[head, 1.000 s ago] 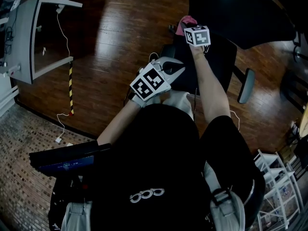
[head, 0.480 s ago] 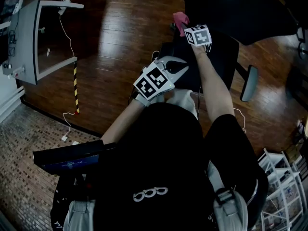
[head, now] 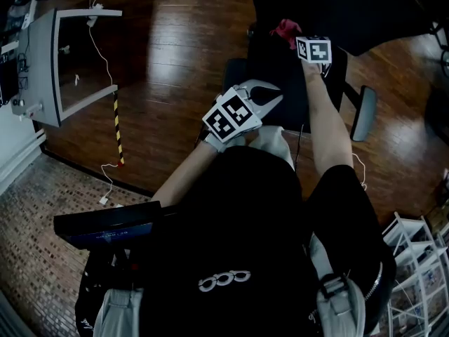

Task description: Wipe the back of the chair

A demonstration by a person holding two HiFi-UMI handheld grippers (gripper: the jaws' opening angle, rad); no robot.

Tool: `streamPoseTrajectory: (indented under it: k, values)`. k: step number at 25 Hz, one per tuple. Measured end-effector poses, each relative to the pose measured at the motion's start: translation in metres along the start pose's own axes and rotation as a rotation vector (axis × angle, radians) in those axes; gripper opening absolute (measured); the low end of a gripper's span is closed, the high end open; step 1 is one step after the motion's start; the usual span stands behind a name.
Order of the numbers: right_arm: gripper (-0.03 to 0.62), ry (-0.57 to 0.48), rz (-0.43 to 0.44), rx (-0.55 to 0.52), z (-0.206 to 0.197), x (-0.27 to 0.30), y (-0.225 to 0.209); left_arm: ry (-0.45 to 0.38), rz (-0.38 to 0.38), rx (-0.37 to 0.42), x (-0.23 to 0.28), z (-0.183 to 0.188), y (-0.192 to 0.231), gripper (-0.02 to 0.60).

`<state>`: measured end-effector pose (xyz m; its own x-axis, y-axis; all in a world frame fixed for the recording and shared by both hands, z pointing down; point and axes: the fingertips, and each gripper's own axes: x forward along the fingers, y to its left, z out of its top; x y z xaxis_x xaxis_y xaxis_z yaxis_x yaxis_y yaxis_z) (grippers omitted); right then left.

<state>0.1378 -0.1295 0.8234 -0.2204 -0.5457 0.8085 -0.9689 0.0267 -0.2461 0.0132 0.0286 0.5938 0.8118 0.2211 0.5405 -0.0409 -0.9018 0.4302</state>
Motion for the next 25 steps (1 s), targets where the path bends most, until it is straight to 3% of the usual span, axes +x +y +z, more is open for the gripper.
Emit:
streamPoseTrajectory:
  k: [11,25]
  values:
    - [0.044,-0.058,-0.113,0.195,-0.012,-0.051,-0.104,0.036,-0.044,0.025,0.034,0.026,-0.013,-0.009]
    - [0.044,-0.098,-0.217,0.32,-0.047,-0.112,-0.213,0.061,-0.073,0.056,0.08,0.043,-0.044,-0.009]
